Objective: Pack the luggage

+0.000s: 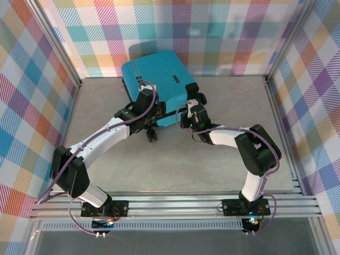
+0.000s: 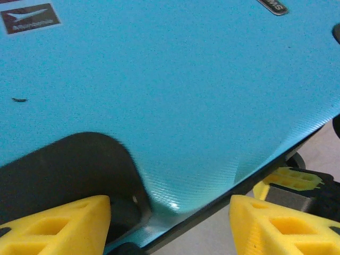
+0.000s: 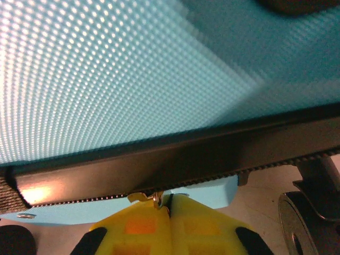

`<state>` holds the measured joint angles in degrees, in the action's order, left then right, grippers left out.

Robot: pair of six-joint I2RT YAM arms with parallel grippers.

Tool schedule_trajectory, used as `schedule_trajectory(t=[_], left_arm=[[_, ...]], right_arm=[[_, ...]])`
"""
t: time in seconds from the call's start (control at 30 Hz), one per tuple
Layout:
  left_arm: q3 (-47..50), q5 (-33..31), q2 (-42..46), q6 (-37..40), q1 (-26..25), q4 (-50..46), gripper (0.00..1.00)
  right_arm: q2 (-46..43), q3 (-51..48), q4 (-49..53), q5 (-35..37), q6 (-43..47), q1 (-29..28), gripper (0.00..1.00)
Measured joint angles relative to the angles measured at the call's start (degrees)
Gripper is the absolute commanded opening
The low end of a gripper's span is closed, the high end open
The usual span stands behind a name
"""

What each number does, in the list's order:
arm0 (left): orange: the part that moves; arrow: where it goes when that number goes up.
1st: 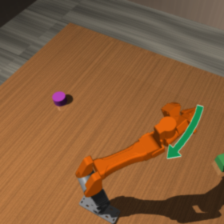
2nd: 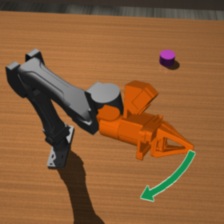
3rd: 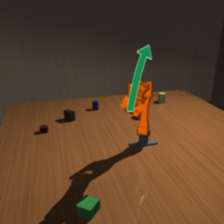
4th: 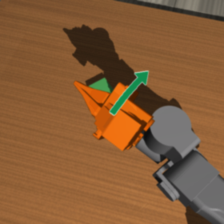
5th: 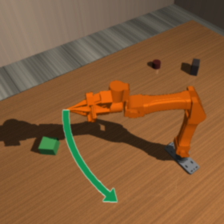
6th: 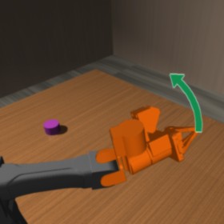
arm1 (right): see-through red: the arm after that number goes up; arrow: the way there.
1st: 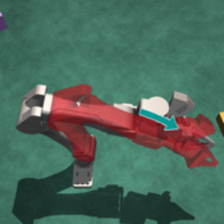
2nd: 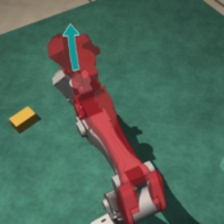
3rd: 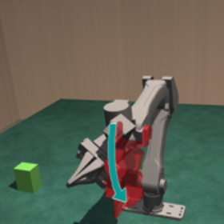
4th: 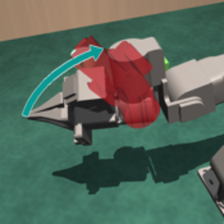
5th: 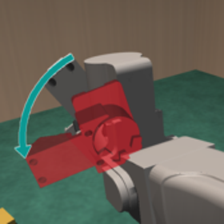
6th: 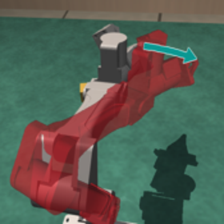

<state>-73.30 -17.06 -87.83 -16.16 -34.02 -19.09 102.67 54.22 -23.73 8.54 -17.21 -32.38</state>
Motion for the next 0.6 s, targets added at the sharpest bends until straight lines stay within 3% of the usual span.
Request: schedule_trajectory(t=[0.27, 0.6], left_arm=[[0.07, 2.29, 0.15, -0.11, 0.59, 0.5, 0.61], [-0.09, 4.52, 0.28, -0.04, 1.18, 0.2, 0.57]], right_arm=[[-1.84, 0.17, 3.43, -0.5, 1.64, 1.2, 0.0], [-5.46, -5.86, -1.79, -2.71, 2.86, 1.95, 0.0]])
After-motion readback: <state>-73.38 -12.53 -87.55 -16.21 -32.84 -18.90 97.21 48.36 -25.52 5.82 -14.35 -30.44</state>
